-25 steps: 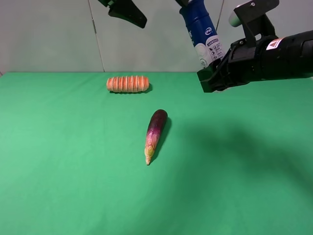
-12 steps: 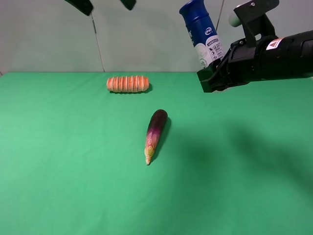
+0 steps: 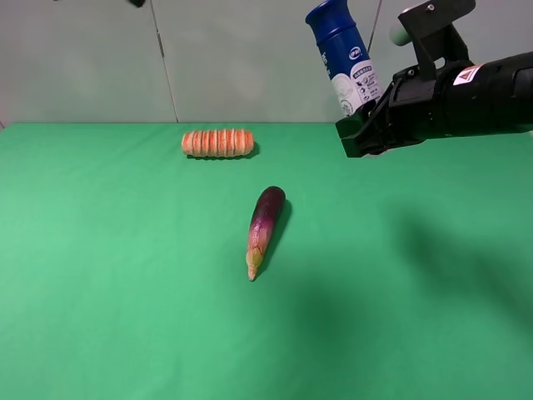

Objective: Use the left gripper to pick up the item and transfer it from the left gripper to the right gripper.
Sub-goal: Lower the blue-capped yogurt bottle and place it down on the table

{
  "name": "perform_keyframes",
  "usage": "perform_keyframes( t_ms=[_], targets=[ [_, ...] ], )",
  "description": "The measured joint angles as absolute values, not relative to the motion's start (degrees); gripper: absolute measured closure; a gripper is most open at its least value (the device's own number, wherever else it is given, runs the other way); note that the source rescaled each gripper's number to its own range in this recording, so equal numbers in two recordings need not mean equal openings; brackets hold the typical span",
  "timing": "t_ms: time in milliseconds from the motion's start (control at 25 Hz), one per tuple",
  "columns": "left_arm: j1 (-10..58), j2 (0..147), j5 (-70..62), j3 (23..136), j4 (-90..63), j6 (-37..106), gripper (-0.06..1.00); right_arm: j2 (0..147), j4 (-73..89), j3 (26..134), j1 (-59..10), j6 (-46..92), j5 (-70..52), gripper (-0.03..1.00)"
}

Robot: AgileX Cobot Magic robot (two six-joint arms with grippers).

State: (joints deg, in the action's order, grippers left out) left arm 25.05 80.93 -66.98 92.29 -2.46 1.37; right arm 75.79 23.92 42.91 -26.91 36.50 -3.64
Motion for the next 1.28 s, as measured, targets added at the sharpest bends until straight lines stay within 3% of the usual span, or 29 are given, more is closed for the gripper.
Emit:
perform_keyframes(
  t_ms=[880,1280],
  targets=[
    [25.05,31.93,-56.25,40.81,-2.11,-2.45,-0.01,75.79,23.92,42.91,-26.91,35.17,-3.64,0.93],
    [25.05,12.81,-59.33,29.39,2.97,-4.93,0.03,75.79,23.92,42.91,-26.91,35.17,-3.64,0.93]
  ],
)
